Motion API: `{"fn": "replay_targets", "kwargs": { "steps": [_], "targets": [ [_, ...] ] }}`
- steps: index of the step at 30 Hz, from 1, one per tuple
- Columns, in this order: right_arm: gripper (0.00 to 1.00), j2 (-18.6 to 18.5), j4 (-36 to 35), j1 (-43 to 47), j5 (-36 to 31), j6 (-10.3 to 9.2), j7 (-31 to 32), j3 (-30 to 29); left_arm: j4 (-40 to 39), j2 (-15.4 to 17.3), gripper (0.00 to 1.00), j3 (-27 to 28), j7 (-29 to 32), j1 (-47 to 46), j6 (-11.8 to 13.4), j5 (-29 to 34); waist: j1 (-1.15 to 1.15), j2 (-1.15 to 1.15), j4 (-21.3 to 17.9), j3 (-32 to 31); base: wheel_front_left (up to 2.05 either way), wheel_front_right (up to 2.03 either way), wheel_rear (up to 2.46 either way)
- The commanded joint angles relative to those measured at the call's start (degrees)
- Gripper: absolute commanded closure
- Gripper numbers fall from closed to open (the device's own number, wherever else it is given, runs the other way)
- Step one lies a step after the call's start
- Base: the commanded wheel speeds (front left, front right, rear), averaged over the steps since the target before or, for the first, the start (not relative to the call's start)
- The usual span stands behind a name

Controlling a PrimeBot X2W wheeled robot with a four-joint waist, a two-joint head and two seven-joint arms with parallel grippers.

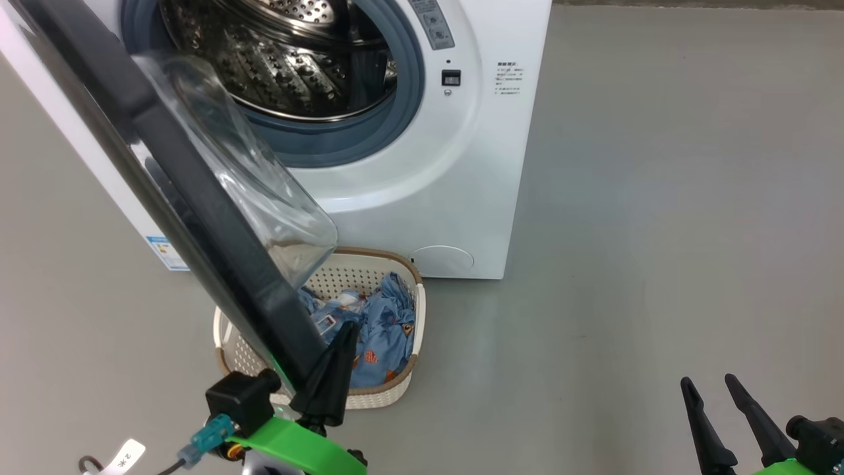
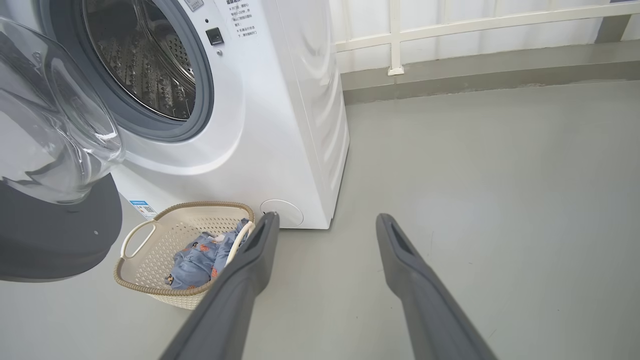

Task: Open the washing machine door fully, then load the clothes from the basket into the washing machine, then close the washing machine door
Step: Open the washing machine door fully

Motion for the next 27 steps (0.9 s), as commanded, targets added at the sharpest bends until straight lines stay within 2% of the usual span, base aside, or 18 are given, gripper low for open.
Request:
{"fn": "replay_targets", "kwargs": {
  "steps": [1,14,27],
  "targets": [
    [0.0,-0.8,-1.3,-1.7,-0.1,0.17,-0.7,1.1,-1.7,1.0,1.0,3.9,-0.7,-2.3,0.4,0.1,0.0,0.0,0.4,0.1,0.0,0.0,0.0],
    [0.0,-0.8,-1.4,-1.5,-0.2,0.17,-0.7,1.6,-5.8,1.0,1.0,7.5,-0.7,2.2,1.5,2.1,0.0,0.0,3.9,-0.2,0.0,0.0,0.0],
    [0.0,-0.9,-1.4,-1.6,-0.2,0.17,-0.7,2.3,-10.3,1.0,1.0,11.7,-0.7,6.9,4.9,5.9,0.0,0.0,9.8,0.1,0.0,0.0,0.0]
  ]
}}
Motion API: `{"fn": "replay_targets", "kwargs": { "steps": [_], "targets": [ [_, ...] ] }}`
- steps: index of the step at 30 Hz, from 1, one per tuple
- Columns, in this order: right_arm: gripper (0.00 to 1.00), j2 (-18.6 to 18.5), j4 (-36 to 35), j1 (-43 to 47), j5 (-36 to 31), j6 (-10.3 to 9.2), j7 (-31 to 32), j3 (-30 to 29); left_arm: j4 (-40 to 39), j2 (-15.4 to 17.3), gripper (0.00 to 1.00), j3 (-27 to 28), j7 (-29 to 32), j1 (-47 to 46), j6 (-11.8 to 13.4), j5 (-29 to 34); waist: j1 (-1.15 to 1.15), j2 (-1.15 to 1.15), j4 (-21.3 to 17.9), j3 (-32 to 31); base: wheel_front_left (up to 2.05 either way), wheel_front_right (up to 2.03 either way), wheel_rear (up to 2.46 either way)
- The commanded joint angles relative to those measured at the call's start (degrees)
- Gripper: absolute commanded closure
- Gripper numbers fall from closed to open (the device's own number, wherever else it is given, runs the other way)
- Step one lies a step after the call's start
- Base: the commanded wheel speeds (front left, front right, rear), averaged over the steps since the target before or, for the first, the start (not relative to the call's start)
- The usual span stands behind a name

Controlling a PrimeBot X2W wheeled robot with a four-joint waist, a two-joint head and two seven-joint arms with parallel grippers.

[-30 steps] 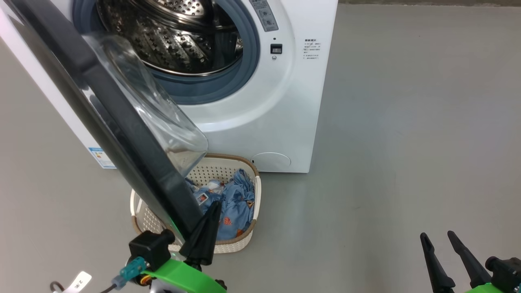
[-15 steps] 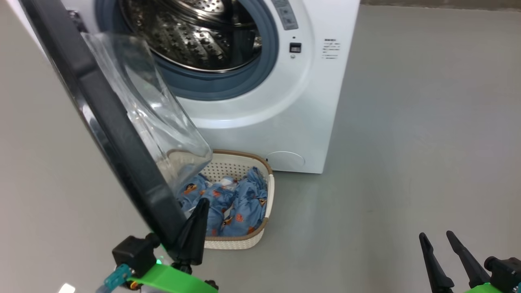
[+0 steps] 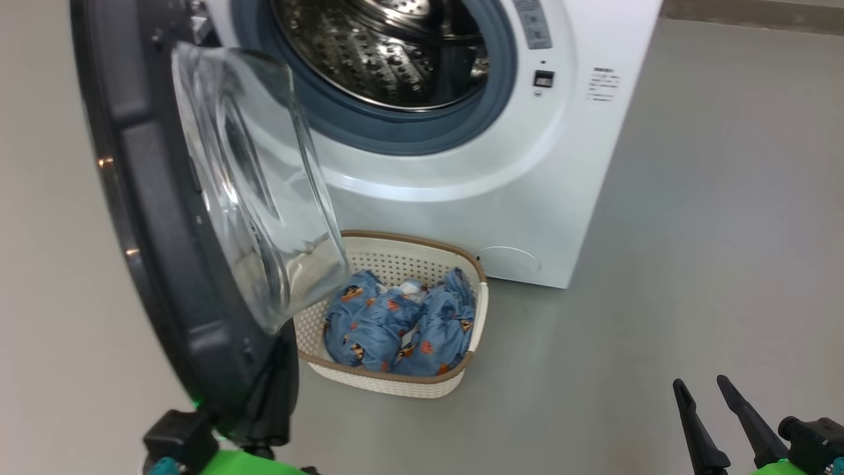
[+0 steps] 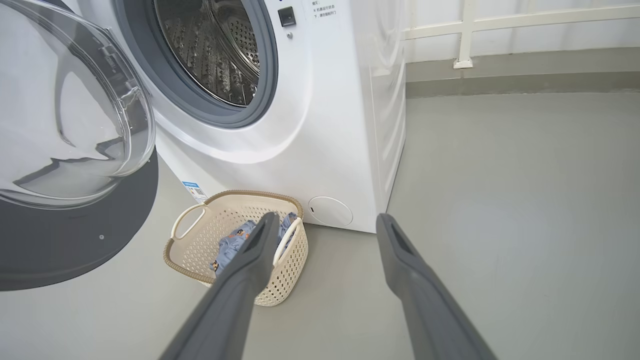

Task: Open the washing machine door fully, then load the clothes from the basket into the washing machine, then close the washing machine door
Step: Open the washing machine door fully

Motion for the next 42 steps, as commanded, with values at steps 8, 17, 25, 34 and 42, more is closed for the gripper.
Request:
{"fn": "replay_targets", "kwargs": {
  "steps": [8,17,25,34,42],
  "targets": [
    [0.0,-1.0,-1.4,-1.6,-0.3,0.17,-0.7,1.6,-3.7,2.1,1.0,8.3,-0.6,0.8,3.0,2.0,0.0,0.0,3.3,0.5,0.0,0.0,0.0],
    [0.0,-0.8,-1.6,-2.6,-0.5,0.17,-0.7,1.7,-3.0,4.4,1.0,14.8,-0.6,-0.1,5.4,1.1,0.0,0.0,4.2,2.2,0.0,0.0,0.0],
    [0.0,-1.0,-1.6,-3.3,-0.4,0.17,-0.7,1.9,-0.9,7.0,1.0,18.9,-0.6,-2.7,6.3,0.2,0.0,0.0,3.9,3.4,0.0,0.0,0.0],
    [0.0,-1.6,-2.2,-4.5,-0.4,0.17,-0.7,2.0,3.7,10.5,1.0,25.0,-0.6,-6.4,6.5,-0.8,0.0,0.0,3.5,5.2,0.0,0.0,0.0],
    [0.0,-2.0,-2.2,-5.5,-0.5,0.17,-0.7,2.2,10.4,13.4,1.0,30.2,-0.6,-10.5,6.2,-0.8,0.0,0.0,3.2,6.9,0.0,0.0,0.0]
  ]
}}
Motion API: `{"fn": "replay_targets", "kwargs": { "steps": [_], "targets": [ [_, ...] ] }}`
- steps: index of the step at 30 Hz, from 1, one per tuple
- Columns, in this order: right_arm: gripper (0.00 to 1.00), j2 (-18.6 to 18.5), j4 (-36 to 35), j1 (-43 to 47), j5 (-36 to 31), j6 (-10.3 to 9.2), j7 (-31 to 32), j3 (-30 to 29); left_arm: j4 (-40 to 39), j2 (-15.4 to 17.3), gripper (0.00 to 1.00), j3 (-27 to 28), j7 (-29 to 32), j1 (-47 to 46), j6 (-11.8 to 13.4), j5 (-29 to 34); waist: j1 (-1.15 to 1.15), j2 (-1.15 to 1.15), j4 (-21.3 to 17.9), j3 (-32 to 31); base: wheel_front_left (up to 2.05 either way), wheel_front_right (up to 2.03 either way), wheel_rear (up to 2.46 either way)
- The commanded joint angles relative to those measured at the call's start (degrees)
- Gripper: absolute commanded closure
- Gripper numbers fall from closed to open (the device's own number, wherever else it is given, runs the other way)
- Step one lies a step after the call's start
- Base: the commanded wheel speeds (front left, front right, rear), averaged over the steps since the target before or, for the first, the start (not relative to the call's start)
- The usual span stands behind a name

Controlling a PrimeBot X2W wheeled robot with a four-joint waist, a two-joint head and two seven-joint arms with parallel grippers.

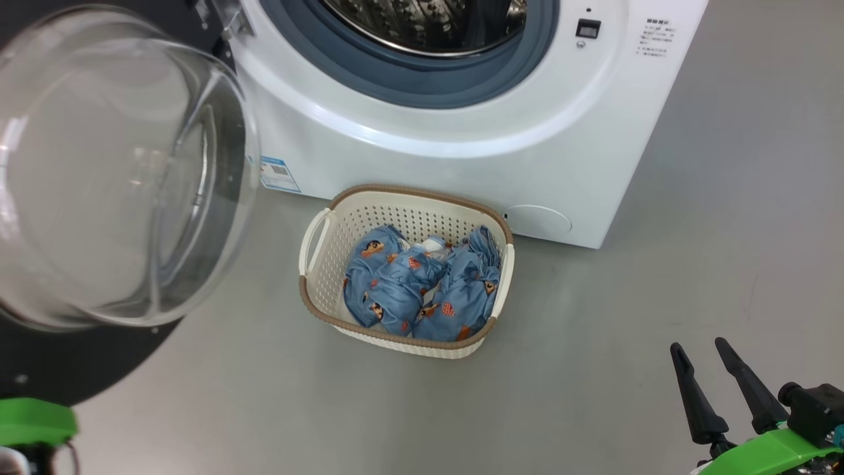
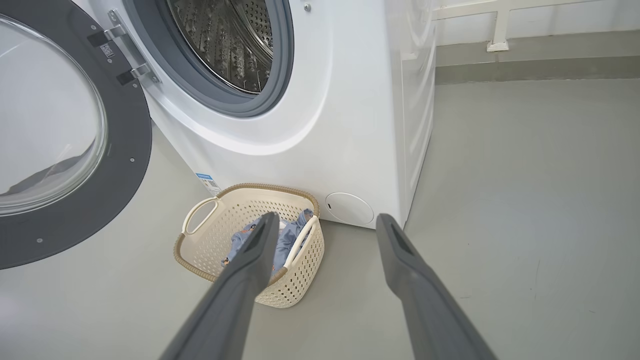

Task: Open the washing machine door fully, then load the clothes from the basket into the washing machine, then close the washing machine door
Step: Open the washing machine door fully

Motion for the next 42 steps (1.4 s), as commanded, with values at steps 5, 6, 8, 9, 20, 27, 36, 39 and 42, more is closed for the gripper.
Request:
{"fn": "replay_targets", "kwargs": {
  "steps": [5,6,8,9,20,27,36,39,42],
  "targets": [
    [0.0,-1.5,-1.5,-2.0,-0.5,0.17,-0.7,1.5,4.5,6.2,1.0,6.7,-0.5,-5.7,-0.8,-0.2,0.0,0.0,-0.7,1.5,0.0,0.0,0.0],
    [0.0,-1.6,-1.6,-2.2,-0.5,0.17,-0.7,1.4,5.3,6.6,1.0,7.2,-0.5,-6.3,-0.9,0.2,0.0,0.0,-0.8,1.7,0.0,0.0,0.0],
    [0.0,-1.7,-1.6,-2.3,-0.5,0.17,-0.7,1.4,7.1,7.5,1.0,7.9,-0.5,-7.6,-1.4,0.8,0.0,0.0,-1.0,2.2,0.0,0.0,0.0],
    [0.0,-1.8,-1.7,-2.4,-0.5,0.17,-0.7,1.3,8.0,8.0,1.0,8.3,-0.5,-8.4,-1.6,1.1,0.0,0.0,-1.1,2.5,0.0,0.0,0.0],
    [0.0,-2.8,-2.2,-4.1,-0.7,0.17,-0.7,1.4,19.3,13.4,1.0,14.0,-0.5,-16.9,-3.7,2.8,0.0,0.0,-2.5,6.1,0.0,0.0,0.0],
    [0.0,-3.0,-2.6,-4.4,-0.9,0.17,-0.7,1.3,23.3,15.3,1.0,16.1,-0.5,-19.8,-4.8,4.3,0.0,0.0,-2.8,8.0,0.0,0.0,0.0],
    [0.0,-3.4,-2.7,-5.4,-1.0,0.17,-0.7,1.6,27.0,16.1,1.0,18.0,-0.5,-23.2,-5.6,6.4,0.0,0.0,-3.0,9.6,0.0,0.0,0.0],
    [0.0,-3.3,-2.5,-5.5,-1.0,0.17,-0.7,1.7,27.6,16.0,1.0,18.4,-0.5,-23.5,-5.9,7.1,0.0,0.0,-3.0,9.0,0.0,0.0,0.0],
    [0.0,-3.1,-2.2,-5.2,-1.0,0.17,-0.7,1.9,27.5,15.5,1.0,18.8,-0.5,-23.1,-6.6,7.7,0.0,0.0,-3.0,7.7,0.0,0.0,0.0]
  ]
}}
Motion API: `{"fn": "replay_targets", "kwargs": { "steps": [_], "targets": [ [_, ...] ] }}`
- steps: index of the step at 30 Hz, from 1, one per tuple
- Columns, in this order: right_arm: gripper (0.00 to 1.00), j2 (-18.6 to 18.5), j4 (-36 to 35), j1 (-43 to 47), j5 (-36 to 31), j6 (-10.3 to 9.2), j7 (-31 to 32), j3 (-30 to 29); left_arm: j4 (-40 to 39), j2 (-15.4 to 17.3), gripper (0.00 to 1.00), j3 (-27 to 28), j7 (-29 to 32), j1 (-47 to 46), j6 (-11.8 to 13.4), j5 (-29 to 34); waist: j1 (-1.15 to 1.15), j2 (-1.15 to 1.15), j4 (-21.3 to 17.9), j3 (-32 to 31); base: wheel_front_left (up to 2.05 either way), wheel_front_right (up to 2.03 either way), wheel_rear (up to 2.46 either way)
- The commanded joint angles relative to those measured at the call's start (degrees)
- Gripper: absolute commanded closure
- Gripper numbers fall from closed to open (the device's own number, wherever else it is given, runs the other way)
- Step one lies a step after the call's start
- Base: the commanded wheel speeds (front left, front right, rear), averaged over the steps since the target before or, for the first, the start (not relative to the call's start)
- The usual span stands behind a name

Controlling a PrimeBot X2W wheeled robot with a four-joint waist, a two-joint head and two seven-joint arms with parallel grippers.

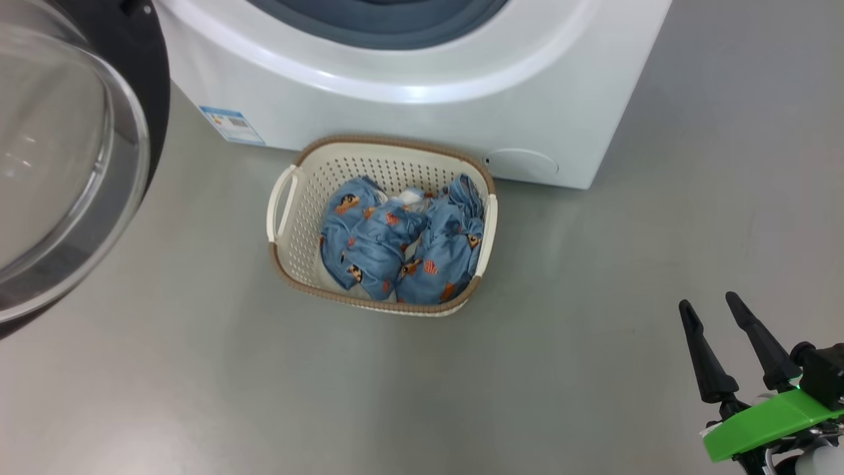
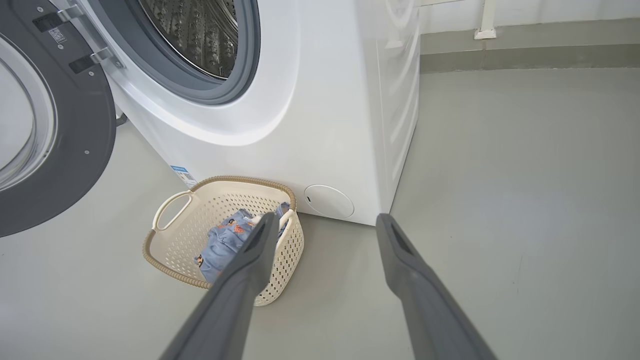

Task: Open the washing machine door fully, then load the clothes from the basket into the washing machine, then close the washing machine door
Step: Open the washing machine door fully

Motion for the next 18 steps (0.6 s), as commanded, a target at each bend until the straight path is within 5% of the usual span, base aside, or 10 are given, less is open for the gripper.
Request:
{"fn": "replay_targets", "kwargs": {
  "steps": [1,11,12,13,18],
  "targets": [
    [0.0,-0.4,-1.0,-0.3,-0.5,0.17,-0.7,1.5,-1.4,3.9,1.0,2.0,-0.3,-0.3,-0.4,0.7,0.0,0.0,0.1,-1.3,0.0,0.0,0.0],
    [0.0,0.1,-0.5,1.7,-0.1,0.17,-0.7,1.5,-5.5,-2.6,1.0,6.0,-0.3,6.0,-5.9,-1.3,0.0,0.0,1.2,-7.1,0.0,0.0,0.0],
    [0.0,0.1,-0.4,2.0,0.0,0.17,-0.7,1.6,-5.9,-3.2,0.93,5.9,-0.3,7.0,-6.3,-1.3,0.0,0.0,1.4,-7.7,0.0,0.0,0.0],
    [0.0,0.1,-0.4,2.3,0.0,0.17,-0.7,1.6,-6.6,-3.9,0.76,5.8,-0.3,7.8,-6.5,-1.4,0.0,0.0,1.5,-8.2,0.0,0.0,0.0],
    [0.0,0.1,-0.3,4.3,0.3,0.17,-0.7,1.4,-9.8,-7.3,0.38,4.2,-0.3,12.0,-7.1,-1.6,0.0,0.0,2.4,-11.1,0.0,0.0,0.0]
  ]
}}
